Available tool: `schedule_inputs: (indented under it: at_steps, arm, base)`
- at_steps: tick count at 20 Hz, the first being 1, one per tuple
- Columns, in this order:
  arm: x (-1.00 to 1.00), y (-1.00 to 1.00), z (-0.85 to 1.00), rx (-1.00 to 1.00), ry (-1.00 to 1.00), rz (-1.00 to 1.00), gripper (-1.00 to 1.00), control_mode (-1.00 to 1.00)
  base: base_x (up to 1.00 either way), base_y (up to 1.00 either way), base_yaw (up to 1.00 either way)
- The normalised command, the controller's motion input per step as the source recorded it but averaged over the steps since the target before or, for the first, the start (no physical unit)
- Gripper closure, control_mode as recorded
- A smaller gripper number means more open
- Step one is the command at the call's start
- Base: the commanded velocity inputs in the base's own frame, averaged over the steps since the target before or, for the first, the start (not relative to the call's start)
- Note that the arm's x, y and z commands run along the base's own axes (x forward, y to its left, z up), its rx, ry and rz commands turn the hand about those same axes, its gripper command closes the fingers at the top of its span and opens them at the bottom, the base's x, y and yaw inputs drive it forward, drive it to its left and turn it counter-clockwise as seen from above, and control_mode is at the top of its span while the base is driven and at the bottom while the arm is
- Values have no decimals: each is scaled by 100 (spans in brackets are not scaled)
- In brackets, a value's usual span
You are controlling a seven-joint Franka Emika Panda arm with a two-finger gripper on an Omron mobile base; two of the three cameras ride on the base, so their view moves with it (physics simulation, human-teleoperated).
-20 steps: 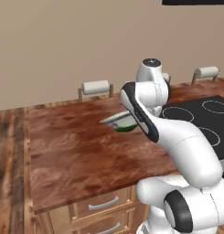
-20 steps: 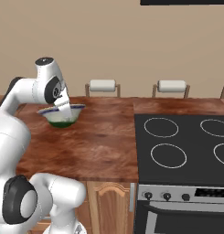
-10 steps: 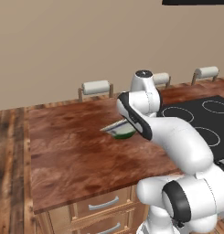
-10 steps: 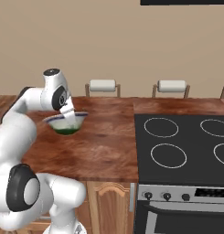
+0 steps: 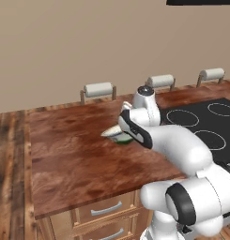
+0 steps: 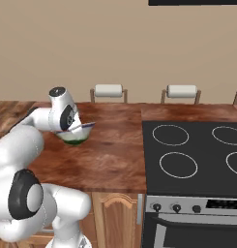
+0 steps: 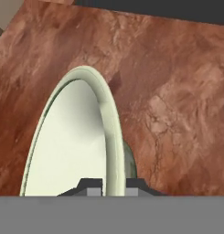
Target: Clear the mugs and bowl far away from the sink.
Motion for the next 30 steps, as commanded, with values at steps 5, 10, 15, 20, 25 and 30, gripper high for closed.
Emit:
schedule_inputs:
  at_steps: [5, 10, 15, 20, 25, 30]
  arm:
    - [0, -8, -35, 14, -34, 0, 100, -100]
    - [0, -28, -36, 33, -32, 0, 100, -100]
    - [0, -16, -14, 15, -13, 0, 100, -100]
    - [0, 0, -1, 0, 0, 0, 100, -100]
    - [14, 3, -12, -6, 0, 0, 100, -100]
    - [15, 4, -31, -8, 2, 0, 100, -100]
  base:
    - [0, 0, 0]
    - [0, 0, 0]
    - [0, 0, 0]
    - [0, 0, 0]
    - [0, 0, 0]
    - [0, 0, 0]
